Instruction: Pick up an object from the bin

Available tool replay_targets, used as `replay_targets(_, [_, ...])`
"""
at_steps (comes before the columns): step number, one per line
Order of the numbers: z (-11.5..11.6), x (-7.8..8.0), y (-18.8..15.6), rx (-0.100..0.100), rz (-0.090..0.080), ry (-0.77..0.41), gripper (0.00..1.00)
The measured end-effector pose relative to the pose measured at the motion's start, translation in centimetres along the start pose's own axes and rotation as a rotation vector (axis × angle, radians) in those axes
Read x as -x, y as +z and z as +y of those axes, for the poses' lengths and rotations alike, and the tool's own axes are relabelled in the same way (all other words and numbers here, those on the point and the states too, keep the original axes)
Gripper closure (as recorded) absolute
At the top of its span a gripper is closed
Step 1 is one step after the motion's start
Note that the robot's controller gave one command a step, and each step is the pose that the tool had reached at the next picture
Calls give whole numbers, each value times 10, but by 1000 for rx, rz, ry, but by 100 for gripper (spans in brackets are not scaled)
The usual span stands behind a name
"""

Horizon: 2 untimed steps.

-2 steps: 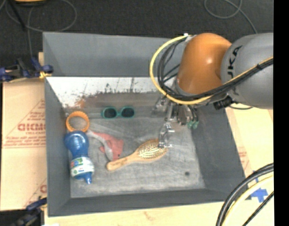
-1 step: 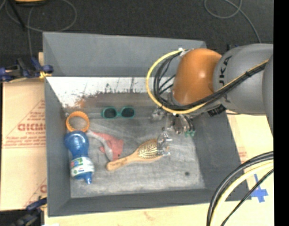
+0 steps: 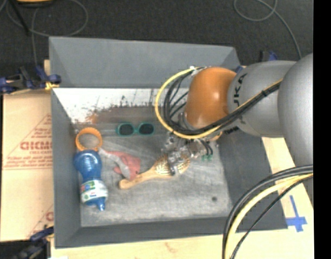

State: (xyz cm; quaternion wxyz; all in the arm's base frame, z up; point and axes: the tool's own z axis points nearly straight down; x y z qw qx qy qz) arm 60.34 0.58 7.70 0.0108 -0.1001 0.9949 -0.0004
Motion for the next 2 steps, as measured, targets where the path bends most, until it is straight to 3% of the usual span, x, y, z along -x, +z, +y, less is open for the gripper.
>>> replay_targets(1, [0, 0, 0, 0, 0, 0, 100])
replay_targets(2, [-40, 1, -196, 4, 20, -187, 100])
